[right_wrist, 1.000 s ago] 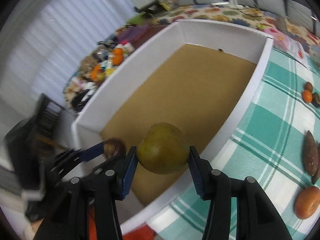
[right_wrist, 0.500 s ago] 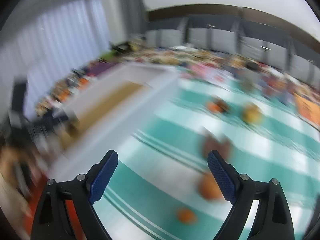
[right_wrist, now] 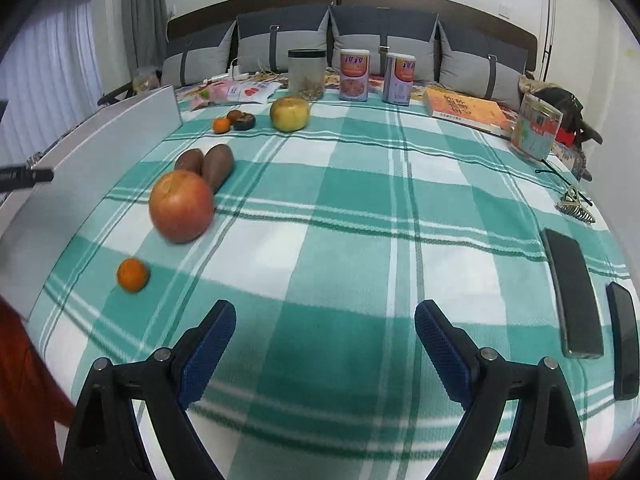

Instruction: Organize fruits

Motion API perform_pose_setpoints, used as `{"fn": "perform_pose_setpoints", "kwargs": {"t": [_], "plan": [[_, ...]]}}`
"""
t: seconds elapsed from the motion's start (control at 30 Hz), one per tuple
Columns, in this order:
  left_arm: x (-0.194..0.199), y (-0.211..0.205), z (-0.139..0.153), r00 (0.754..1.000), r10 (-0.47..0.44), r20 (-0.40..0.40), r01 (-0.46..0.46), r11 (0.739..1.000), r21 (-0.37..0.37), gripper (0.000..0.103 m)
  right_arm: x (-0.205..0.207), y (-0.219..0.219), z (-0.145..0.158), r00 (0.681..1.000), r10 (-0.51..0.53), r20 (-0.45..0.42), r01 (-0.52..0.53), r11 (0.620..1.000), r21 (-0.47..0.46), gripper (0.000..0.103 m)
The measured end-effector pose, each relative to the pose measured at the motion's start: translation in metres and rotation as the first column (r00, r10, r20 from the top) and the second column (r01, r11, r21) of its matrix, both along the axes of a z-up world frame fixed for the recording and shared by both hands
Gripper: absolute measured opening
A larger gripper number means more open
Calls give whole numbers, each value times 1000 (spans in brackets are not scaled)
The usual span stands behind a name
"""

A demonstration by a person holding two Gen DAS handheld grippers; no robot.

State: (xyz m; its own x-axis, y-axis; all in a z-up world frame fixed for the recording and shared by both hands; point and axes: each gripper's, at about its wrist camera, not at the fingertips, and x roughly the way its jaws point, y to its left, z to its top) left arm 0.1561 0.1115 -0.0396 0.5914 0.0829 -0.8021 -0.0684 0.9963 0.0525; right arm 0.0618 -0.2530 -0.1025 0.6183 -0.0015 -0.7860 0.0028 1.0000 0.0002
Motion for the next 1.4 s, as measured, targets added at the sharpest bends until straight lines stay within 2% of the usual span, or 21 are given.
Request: {"fn": "perform_pose_setpoints", "kwargs": {"t": [0.17, 0.23, 0.33, 0.4, 0.43, 0.5, 0.57, 0.7, 0.8, 0.83, 1.03, 1.13, 1.4], "plan": [[-1, -2, 1, 1000, -12, 3, 12, 1000, -9, 84, 5, -7, -28, 995, -35, -96, 38, 999, 26, 91], [-7, -4, 10, 999, 2, 41, -2, 1000, -5, 84, 7, -13, -32, 992, -58, -111, 64, 996, 54, 91], [-32, -15, 37, 979, 35, 202, -46, 997, 54, 84, 6, -14, -34, 992, -67, -107, 73, 996, 46, 91], [-54, -32, 58, 947, 12, 321, -47, 994, 100, 87, 6, -13, -35, 992, -65, -104, 69, 997, 39, 91], [-62, -40, 65, 935, -7, 354, -29, 995, 97, 92, 6, -12, -36, 992, -62, -105, 66, 997, 35, 91], [-74, -56, 71, 922, -57, 383, 39, 998, 54, 93, 6, -8, -38, 993, -55, -109, 57, 998, 17, 91], [-78, -70, 66, 931, -93, 353, 103, 995, -10, 93, 6, -4, -40, 992, -47, -115, 47, 999, -5, 91], [-78, -92, 18, 965, -145, 219, 182, 969, -164, 93, 3, -2, -41, 993, -46, -107, 43, 999, -30, 94], [-77, -102, -18, 971, -199, 136, 225, 950, -216, 93, 1, -6, -44, 992, -60, -115, 58, 998, -20, 100], [-78, -107, -26, 970, -213, 117, 234, 948, -214, 93, 1, -7, -45, 991, -65, -117, 64, 998, -14, 103], [-75, -133, -66, 945, -326, 8, 324, 935, -144, 93, -2, -7, -46, 993, -77, -87, 76, 997, -16, 103], [-77, -138, -83, 942, -332, -54, 319, 933, -167, 93, -2, -6, -46, 994, -80, -77, 79, 997, -17, 103], [-85, -151, -88, 930, -358, -78, 353, 933, -74, 94, -3, -6, -47, 995, -81, -57, 80, 997, -19, 103]]}}
